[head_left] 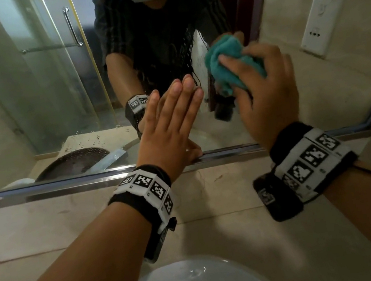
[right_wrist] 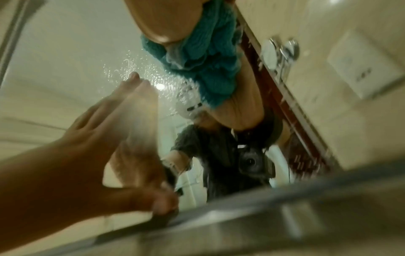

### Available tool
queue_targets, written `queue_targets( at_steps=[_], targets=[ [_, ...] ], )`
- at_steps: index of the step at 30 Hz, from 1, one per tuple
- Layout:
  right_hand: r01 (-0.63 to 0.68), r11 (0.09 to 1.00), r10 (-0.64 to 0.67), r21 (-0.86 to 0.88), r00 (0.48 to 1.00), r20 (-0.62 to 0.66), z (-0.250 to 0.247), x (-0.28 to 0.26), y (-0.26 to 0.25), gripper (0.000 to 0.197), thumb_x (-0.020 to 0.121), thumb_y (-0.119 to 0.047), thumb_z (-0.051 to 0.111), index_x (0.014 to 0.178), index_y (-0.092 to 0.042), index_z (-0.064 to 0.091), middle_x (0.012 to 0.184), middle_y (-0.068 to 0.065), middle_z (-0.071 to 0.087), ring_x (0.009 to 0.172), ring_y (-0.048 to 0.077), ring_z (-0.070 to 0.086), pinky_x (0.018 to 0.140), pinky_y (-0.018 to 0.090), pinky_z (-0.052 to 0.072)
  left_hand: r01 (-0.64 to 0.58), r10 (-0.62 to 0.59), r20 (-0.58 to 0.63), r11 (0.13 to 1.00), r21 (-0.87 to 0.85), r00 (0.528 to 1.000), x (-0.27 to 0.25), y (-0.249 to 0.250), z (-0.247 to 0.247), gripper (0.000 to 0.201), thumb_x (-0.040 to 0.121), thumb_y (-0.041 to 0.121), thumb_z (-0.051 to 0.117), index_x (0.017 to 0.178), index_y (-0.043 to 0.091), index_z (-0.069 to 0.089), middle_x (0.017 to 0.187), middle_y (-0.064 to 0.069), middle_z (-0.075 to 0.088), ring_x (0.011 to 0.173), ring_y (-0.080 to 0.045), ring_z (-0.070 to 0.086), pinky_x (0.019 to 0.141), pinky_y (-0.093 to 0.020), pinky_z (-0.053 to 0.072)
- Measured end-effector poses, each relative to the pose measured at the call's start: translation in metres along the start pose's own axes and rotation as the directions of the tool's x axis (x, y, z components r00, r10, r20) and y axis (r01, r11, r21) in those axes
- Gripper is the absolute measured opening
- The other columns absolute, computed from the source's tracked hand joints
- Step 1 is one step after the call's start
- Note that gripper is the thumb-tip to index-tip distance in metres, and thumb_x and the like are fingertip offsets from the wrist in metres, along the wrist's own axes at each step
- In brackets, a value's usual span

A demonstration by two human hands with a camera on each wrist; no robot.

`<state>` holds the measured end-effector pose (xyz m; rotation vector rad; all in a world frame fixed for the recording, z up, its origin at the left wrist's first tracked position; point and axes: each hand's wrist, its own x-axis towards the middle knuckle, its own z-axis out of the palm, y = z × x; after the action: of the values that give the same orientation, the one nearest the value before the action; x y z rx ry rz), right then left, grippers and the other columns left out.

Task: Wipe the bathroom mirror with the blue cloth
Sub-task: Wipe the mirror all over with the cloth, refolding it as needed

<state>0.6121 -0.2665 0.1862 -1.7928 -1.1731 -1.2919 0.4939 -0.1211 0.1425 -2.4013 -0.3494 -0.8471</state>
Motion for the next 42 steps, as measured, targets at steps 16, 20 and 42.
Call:
queue_targets(
  at_steps=[16,20,42],
  targets=[
    [0.188,0.981,-0.19,0.039,0.926,0.325,-0.009,-0.107,0.059,0.041,0.064,0.006,0.077,0.1,-0.013,0.07,0.11,0.006,0.046,0.093,0.03,0.049,0.073,0.041,0.053,0.01,-0.01,-0.001,1.0,0.002,1.0,-0.001,0.002,-0.001,0.123,0.069,0.068,0.063,0.148,0.012,-0.012,0.156,-0.009,-0.006,0.144,-0.026,-0.004,0.115,-0.045,-0.007],
    [0.191,0.974,-0.221,0.122,0.926,0.308,0.009,-0.103,0.03,0.036,0.069,0.001,0.076,0.1,-0.014,0.067,0.112,0.006,0.05,0.091,0.032,0.053,0.072,0.04,0.053,0.016,-0.016,-0.002,1.0,0.013,1.0,-0.002,0.003,0.0,0.121,0.071,0.07,0.058,0.148,0.012,-0.015,0.157,-0.009,-0.014,0.144,-0.027,-0.005,0.114,-0.044,-0.01],
    [0.201,0.973,-0.232,0.117,0.881,0.413,-0.006,-0.084,0.039,0.03,0.082,-0.016,0.065,0.112,-0.015,0.066,0.114,0.013,0.061,0.097,0.03,0.056,0.074,0.04,0.054,0.013,-0.016,-0.046,0.998,-0.059,0.999,0.007,0.009,-0.023,0.117,0.063,0.061,0.073,0.15,0.009,0.015,0.155,-0.015,0.008,0.143,-0.031,0.01,0.115,-0.052,0.011]
  ],
)
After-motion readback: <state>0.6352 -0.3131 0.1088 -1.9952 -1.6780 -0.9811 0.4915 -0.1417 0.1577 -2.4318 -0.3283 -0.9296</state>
